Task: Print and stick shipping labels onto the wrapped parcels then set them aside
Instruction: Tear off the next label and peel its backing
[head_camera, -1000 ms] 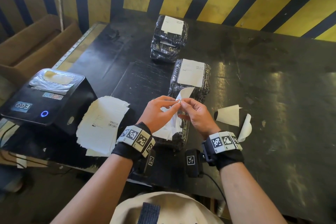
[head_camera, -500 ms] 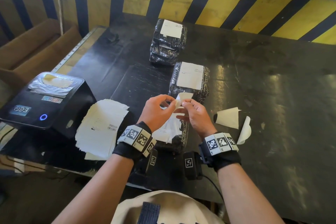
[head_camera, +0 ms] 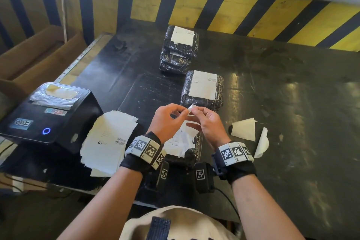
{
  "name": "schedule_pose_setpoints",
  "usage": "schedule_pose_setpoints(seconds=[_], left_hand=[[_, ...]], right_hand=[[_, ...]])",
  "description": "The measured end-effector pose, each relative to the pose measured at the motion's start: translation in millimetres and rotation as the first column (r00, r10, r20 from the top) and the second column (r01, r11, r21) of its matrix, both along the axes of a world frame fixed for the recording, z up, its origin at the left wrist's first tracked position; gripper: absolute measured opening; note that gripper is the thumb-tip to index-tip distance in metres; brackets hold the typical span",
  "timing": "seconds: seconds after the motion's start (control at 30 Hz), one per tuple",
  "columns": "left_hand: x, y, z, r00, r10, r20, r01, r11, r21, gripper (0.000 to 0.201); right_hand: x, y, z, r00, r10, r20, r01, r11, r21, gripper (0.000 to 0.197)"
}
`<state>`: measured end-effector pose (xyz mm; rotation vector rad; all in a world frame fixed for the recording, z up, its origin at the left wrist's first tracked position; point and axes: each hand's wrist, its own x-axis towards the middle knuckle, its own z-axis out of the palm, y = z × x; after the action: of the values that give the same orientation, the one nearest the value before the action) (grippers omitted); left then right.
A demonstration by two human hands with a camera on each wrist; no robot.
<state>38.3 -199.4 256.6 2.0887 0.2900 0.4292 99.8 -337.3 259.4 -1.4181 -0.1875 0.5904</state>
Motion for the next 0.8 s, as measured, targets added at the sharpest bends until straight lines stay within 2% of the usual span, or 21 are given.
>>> schedule_pose_setpoints(seconds=[0.13, 0.3, 0.47, 0.67, 0.8], left_hand=[[-1, -1, 0, 1.0, 0.0, 0.001, 0.0, 1.0, 0.001, 0.021], [-4, 1, 2, 1.0, -0.023, 0.0, 0.023, 1.0, 0.005, 0.02], [-6, 7, 6, 1.0, 0.005, -0.026, -0.006, 1.0, -0.024, 0.019], [-6, 22, 16, 0.996, 0.084, -0.024, -0.086, 0.991, -0.103, 0.015], [-7, 24, 16, 0.996, 0.061, -0.066, -0.07, 0.986, -0.149, 0.011]], right_hand=[[-3, 2, 0, 0.999, -0.022, -0.036, 0.023, 0.999, 0.027, 0.03], [-8, 2, 0, 0.996, -0.069, -0.054, 0.072, 0.996, 0.049, 0.024], [-11, 0, 4, 0.997, -0.062, -0.045, 0.062, 0.998, 0.0, 0.013], [-7, -18, -2, 0.98, -0.195, -0.048, 0.192, 0.979, -0.06, 0.009], [-8, -31, -12, 0.952, -0.291, 0.097, 0.3, 0.948, -0.107, 0.005]])
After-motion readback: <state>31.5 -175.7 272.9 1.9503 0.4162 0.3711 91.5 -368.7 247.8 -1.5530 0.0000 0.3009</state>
